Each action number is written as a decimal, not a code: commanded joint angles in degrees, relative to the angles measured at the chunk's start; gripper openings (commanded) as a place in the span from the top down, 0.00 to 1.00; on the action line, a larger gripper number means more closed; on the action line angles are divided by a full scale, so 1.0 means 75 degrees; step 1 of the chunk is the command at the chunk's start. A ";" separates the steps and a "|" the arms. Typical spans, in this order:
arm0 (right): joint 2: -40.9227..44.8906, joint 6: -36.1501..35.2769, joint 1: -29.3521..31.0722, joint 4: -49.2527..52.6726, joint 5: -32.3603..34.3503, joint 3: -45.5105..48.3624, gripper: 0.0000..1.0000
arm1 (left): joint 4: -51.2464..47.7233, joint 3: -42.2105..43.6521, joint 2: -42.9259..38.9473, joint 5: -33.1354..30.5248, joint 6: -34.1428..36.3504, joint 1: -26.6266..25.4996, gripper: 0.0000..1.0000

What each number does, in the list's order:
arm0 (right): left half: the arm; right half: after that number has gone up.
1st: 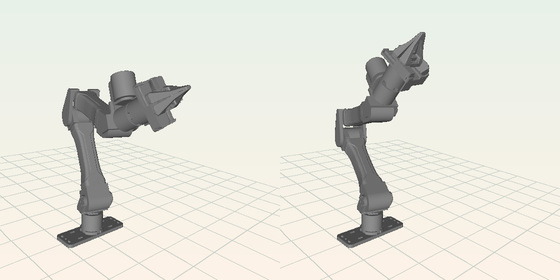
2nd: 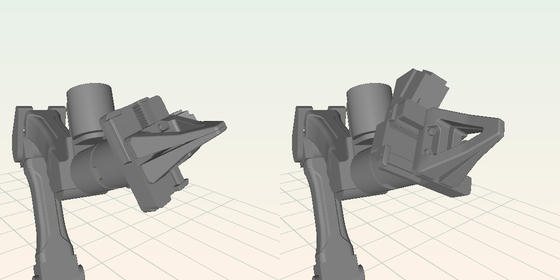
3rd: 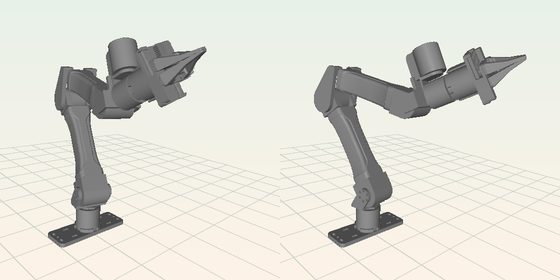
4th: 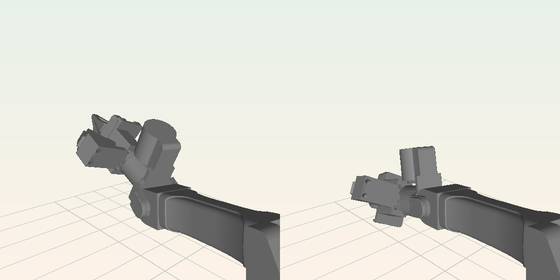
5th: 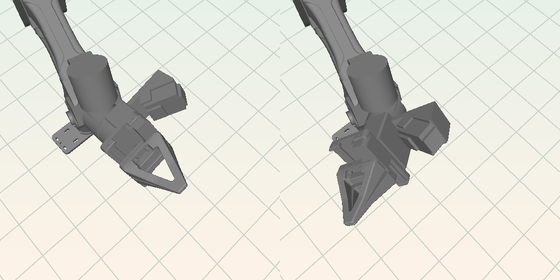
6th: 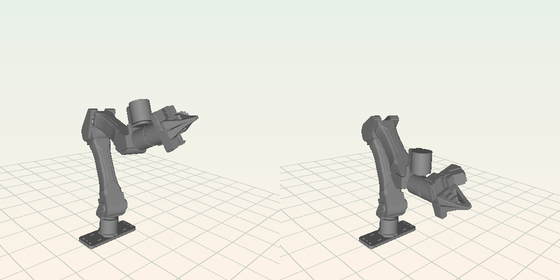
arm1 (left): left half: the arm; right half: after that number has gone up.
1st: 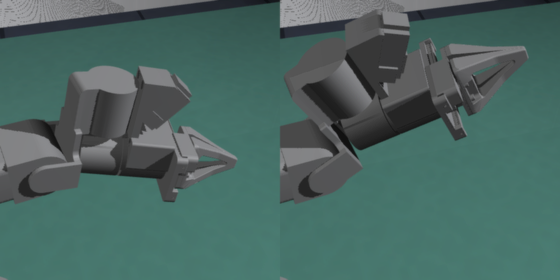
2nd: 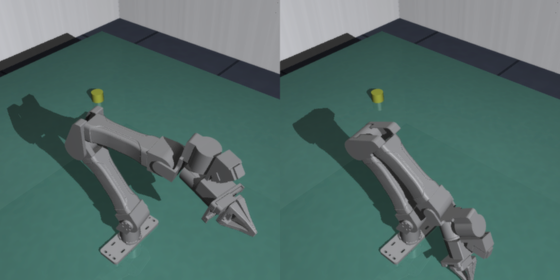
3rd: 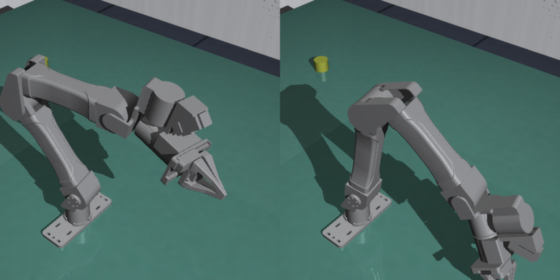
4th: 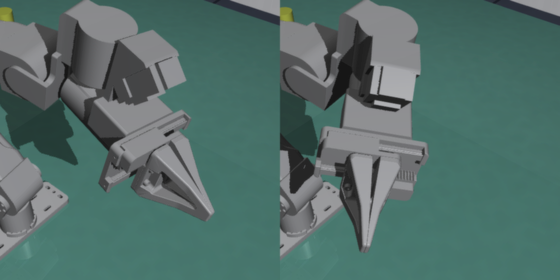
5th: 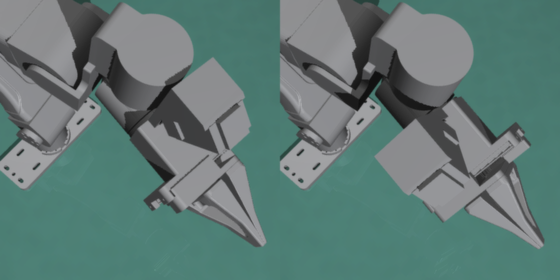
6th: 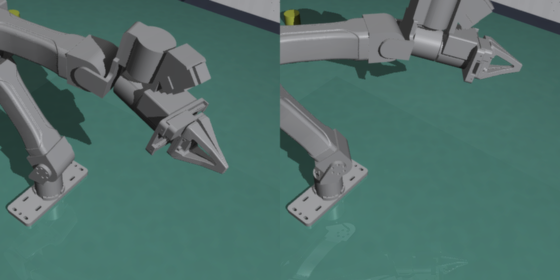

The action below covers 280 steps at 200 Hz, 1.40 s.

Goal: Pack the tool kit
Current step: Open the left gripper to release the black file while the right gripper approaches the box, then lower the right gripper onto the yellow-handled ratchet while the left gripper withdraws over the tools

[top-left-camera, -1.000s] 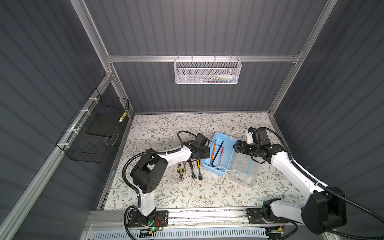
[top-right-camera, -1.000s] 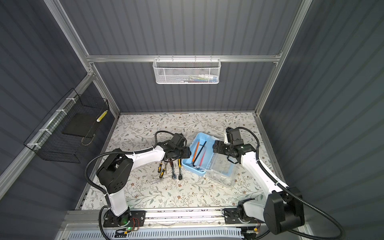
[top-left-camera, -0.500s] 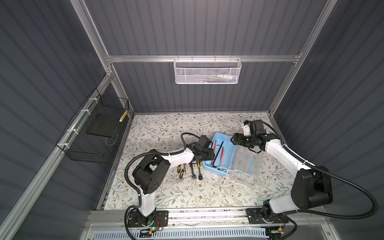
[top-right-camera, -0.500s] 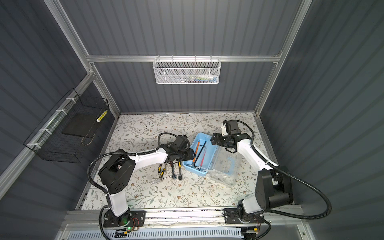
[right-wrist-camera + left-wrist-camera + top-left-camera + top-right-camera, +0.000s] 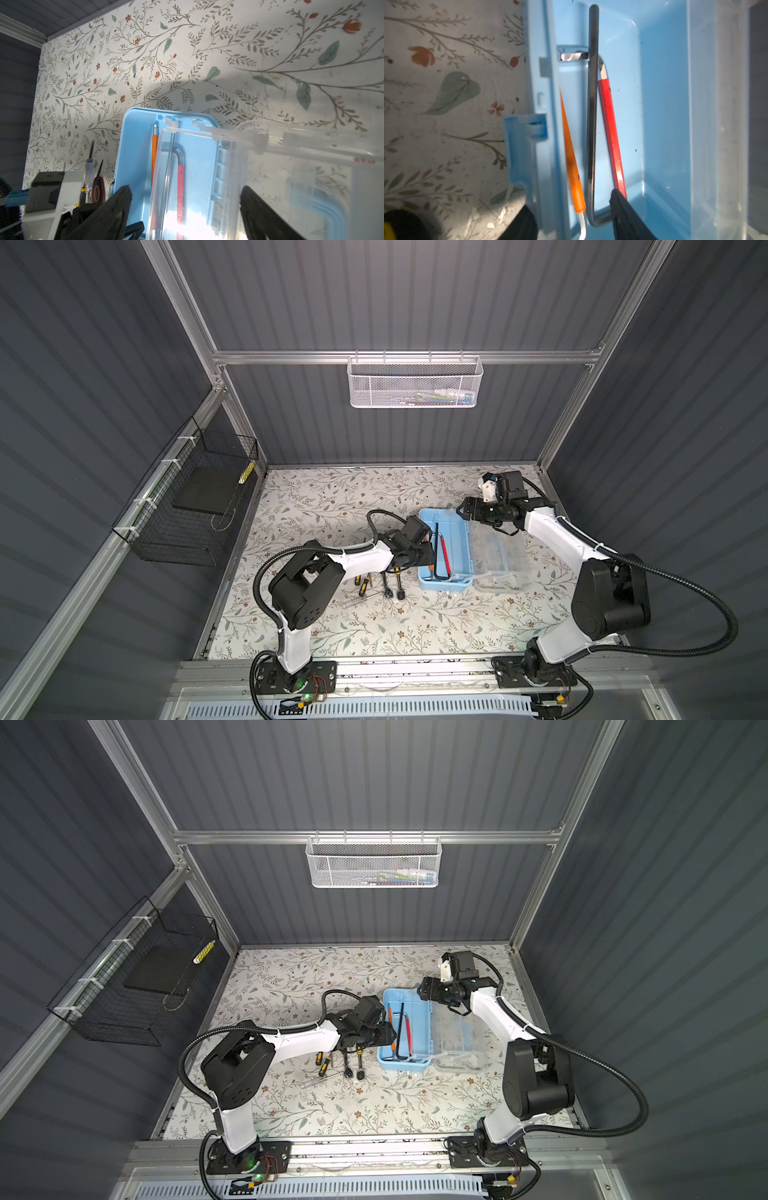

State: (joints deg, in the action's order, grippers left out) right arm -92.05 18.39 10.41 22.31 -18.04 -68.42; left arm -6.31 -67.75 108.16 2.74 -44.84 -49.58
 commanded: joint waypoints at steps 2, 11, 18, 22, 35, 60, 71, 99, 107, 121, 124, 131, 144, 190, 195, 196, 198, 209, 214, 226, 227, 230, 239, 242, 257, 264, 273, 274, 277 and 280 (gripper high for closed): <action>-0.0210 -0.0025 0.0064 -0.0203 -0.0674 -0.0385 0.17 | 0.0267 0.0112 -0.0044 -0.0065 -0.0162 -0.0092 0.46; -0.0283 -0.0038 0.0064 -0.0186 -0.0708 -0.0448 0.18 | 0.0268 0.0157 -0.0103 -0.0139 -0.0185 -0.0092 0.46; -0.0316 -0.0060 0.0075 -0.0174 -0.0749 -0.0502 0.17 | 0.0252 0.0180 -0.0164 -0.0214 -0.0185 -0.0092 0.45; -0.0337 -0.0081 0.0076 -0.0173 -0.0772 -0.0532 0.18 | 0.0235 0.0199 -0.0210 -0.0266 -0.0185 -0.0092 0.45; -0.0408 -0.0159 0.0099 -0.0145 -0.0834 -0.0627 0.18 | 0.0214 0.0264 -0.0342 -0.0359 -0.0168 -0.0092 0.45; -0.0517 -0.0354 0.0111 0.0153 -0.0666 -0.0883 0.17 | -0.0145 0.0206 -0.0454 -0.0656 -0.0042 -0.0071 0.41; -0.0472 -0.0459 0.0100 0.0355 -0.0354 -0.0960 0.15 | -0.0220 0.0273 -0.0560 -0.0791 -0.0052 -0.0040 0.37; -0.0036 -0.0577 0.0053 0.0571 0.0578 -0.0896 0.11 | -0.0419 0.0409 -0.0991 -0.1225 0.0106 0.0019 0.26; 0.0094 -0.0573 0.0053 0.0642 0.0740 -0.0885 0.11 | -0.0537 0.0383 -0.1119 -0.1349 0.0189 0.0035 0.23; 0.0296 -0.0491 0.0053 0.0842 0.0992 -0.0943 0.10 | -0.0736 0.0342 -0.1326 -0.1515 0.0304 0.0101 0.18; 0.0342 -0.0470 0.0056 0.0881 0.1025 -0.0962 0.10 | -0.0780 0.0348 -0.1372 -0.1532 0.0336 0.0122 0.17; 0.0446 -0.0427 0.0053 0.0979 0.1092 -0.0968 0.11 | -0.0934 0.0372 -0.1482 -0.1563 0.0342 0.0196 0.16; 0.0686 -0.0319 0.0074 0.1086 0.1166 -0.0935 0.12 | -0.1055 0.0596 -0.1754 -0.1596 0.0289 0.0411 0.15; 0.1849 0.0272 0.1123 0.1227 0.2411 -0.0438 0.17 | -0.1478 0.1765 -0.3130 -0.2148 0.0328 0.1196 0.00; 0.1925 0.0374 0.1219 0.1295 0.2470 -0.0429 0.18 | -0.1545 0.1838 -0.3259 -0.2244 0.0379 0.1234 0.00; 0.1937 0.0396 0.1240 0.1311 0.2485 -0.0434 0.18 | -0.1559 0.1844 -0.3285 -0.2260 0.0384 0.1251 0.00; 0.1955 0.0451 0.1281 0.1340 0.2493 -0.0438 0.19 | -0.1593 0.1862 -0.3340 -0.2295 0.0393 0.1278 0.00; 0.2068 0.0795 0.1562 0.1394 0.2605 -0.0354 0.21 | -0.1739 0.1998 -0.3585 -0.2480 0.0499 0.1415 0.00; 0.2095 0.0921 0.1745 0.1368 0.2651 -0.0286 0.23 | -0.1800 0.2070 -0.3688 -0.2563 0.0515 0.1504 0.00; 0.2038 0.1228 0.2281 0.1403 0.2819 -0.0213 0.27 | -0.1837 0.2279 -0.3892 -0.2610 0.0559 0.1776 0.00; 0.2029 0.1257 0.2333 0.1412 0.2823 -0.0209 0.27 | -0.1834 0.2304 -0.3907 -0.2601 0.0562 0.1797 0.00; 0.1981 0.1335 0.2462 0.1424 0.2856 -0.0197 0.28 | -0.1831 0.2357 -0.3956 -0.2590 0.0571 0.1875 0.00; 0.1803 0.1611 0.2920 0.1466 0.2929 -0.0152 0.31 | -0.1840 0.2504 -0.4062 -0.2547 0.0595 0.2133 0.00; 0.1729 0.1724 0.3063 0.1470 0.2941 -0.0130 0.32 | -0.1853 0.2549 -0.4109 -0.2537 0.0579 0.2215 0.00; 0.1300 0.2223 0.3783 0.1471 0.2933 -0.0043 0.38 | -0.1866 0.2758 -0.4274 -0.2584 0.0578 0.2561 0.00; 0.1080 0.2438 0.4118 0.1485 0.2940 -0.0029 0.39 | -0.1886 0.2845 -0.4354 -0.2658 0.0576 0.2684 0.00; 0.0763 0.2650 0.4496 0.1553 0.2981 -0.0050 0.40 | -0.1881 0.2923 -0.4453 -0.2752 0.0590 0.2822 0.00; 0.0729 0.2665 0.4536 0.1557 0.2986 -0.0057 0.41 | -0.1885 0.2931 -0.4468 -0.2766 0.0589 0.2830 0.00; 0.0628 0.2722 0.4658 0.1575 0.3010 -0.0083 0.41 | -0.1889 0.2960 -0.4496 -0.2790 0.0579 0.2870 0.00; 0.0529 0.2778 0.4764 0.1601 0.3032 -0.0102 0.42 | -0.1884 0.2981 -0.4534 -0.2816 0.0577 0.2905 0.00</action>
State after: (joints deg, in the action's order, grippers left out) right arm -83.11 32.27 40.12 31.33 2.63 -69.95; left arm -18.50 -47.22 76.36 -15.84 -41.69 -29.76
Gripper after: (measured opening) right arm 0.601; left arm 0.997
